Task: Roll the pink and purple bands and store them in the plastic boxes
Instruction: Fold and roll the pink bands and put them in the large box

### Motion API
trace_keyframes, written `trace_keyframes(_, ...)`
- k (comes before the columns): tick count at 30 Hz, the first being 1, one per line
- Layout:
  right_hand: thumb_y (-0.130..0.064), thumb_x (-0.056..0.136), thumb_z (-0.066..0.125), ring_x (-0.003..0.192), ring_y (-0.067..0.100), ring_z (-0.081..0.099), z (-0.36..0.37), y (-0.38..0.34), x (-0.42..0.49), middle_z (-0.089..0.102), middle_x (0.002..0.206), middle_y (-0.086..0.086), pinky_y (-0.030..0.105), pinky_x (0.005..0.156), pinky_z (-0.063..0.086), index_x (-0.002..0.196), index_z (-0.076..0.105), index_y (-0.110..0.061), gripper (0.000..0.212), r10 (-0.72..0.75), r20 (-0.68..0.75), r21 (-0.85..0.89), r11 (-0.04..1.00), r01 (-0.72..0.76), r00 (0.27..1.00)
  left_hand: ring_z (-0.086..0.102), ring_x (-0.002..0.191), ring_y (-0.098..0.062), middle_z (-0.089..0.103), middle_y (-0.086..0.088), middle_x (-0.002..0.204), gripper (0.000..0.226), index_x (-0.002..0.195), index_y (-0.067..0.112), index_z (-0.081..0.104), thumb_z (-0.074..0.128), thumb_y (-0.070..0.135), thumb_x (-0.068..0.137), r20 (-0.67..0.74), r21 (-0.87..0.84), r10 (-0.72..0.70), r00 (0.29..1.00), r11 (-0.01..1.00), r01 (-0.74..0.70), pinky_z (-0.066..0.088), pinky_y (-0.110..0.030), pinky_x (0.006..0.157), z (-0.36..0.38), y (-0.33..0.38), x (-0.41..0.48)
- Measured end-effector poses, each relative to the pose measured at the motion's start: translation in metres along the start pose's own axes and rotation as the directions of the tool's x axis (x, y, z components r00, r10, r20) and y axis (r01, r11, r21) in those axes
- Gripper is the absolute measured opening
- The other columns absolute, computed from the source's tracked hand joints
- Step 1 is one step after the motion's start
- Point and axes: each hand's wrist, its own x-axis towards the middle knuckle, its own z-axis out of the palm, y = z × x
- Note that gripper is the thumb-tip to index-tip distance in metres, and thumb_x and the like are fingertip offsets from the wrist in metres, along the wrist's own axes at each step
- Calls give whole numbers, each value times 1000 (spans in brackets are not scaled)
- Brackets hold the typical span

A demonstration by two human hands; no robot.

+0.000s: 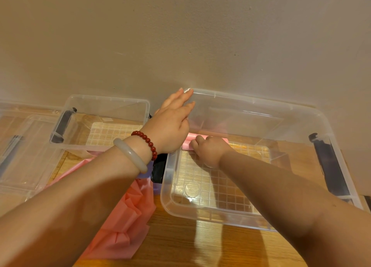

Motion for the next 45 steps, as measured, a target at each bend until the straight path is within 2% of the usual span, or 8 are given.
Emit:
trace_keyframes(15, -24, 99, 45, 88, 34, 62, -3, -1, 1, 51, 118, 12, 37, 61, 34, 128, 46, -10, 32, 18, -12, 13, 1000, -18, 1000, -6, 147, -5, 6, 9, 162, 48, 148, 13, 34, 31, 8, 100, -5, -5, -1, 1000, 1000, 1, -3, -18, 114, 0, 0, 1)
trace_keyframes(19, -30, 101, 42, 87, 35, 63, -5, 2, -2, 53, 118, 13, 37, 63, 41, 126, 49, -11, 32, 11, -18, 42, 999, -10, 1000, -6, 147, -5, 6, 9, 162, 49, 148, 13, 34, 31, 8, 100, -3, -9, -4, 1000, 1000, 4, 1, -26, 119, 1, 1, 0)
trace_keyframes(23, -39, 101, 42, 97, 35, 60, -25, 5, -7, 53, 120, 14, 35, 66, 33, 126, 49, -7, 41, 13, -39, 87, 996, -10, 999, -5, 147, -5, 6, 10, 162, 49, 148, 13, 34, 31, 8, 100, -1, -1, -12, 1000, 1000, 12, 2, -26, 118, -1, 3, 0)
trace_keyframes(28, -31, 101, 43, 95, 34, 59, -45, 0, -12, 53, 119, 13, 35, 65, 32, 127, 48, -8, 35, 94, -120, 116, 990, -80, 988, -7, 147, -4, 5, 11, 161, 47, 150, 18, 32, 30, 17, 103, 30, -3, -19, 999, 1000, 19, 5, -40, 122, -3, 3, -2)
trace_keyframes(31, -23, 97, 52, 85, 37, 61, -56, -2, -17, 57, 108, 18, 36, 61, 29, 116, 55, -3, 27, 189, -237, 208, 968, -140, 953, -6, 147, -5, 7, 10, 162, 46, 150, 23, 30, 29, 27, 105, 48, -12, -2, 999, 1000, 3, 4, -41, 122, -6, 3, -3)
trace_keyframes(36, 0, 61, 81, 33, 31, 45, -91, -8, -25, 51, 59, 15, 18, 42, 15, 68, 55, -3, 27, 360, -424, 319, 918, -235, 831, -2, 148, -9, 11, 8, 161, 46, 150, 22, 29, 28, 30, 105, -3, 9, 7, 1000, 1000, -7, 4, -40, 122, -21, 3, -12)
trace_keyframes(40, 1, 67, 77, 35, 31, 46, -133, -17, -24, 55, 62, 16, 15, 52, 3, 71, 58, -2, 20, 458, -524, 359, 883, -301, 718, -2, 149, -11, 12, 5, 162, 47, 151, 20, 28, 26, 32, 105, -28, 90, 2, 1000, 996, 1, 4, -36, 121, -43, -6, -22)
trace_keyframes(45, -4, 72, 77, 38, 30, 46, -159, -53, -11, 54, 62, 13, 21, 44, 19, 71, 58, -4, 19, 451, -570, 356, 889, -288, 687, -3, 149, -11, 12, 5, 162, 49, 152, 22, 24, 23, 34, 105, -12, 200, 20, 1000, 980, -17, 5, -36, 119, -70, -25, -37)
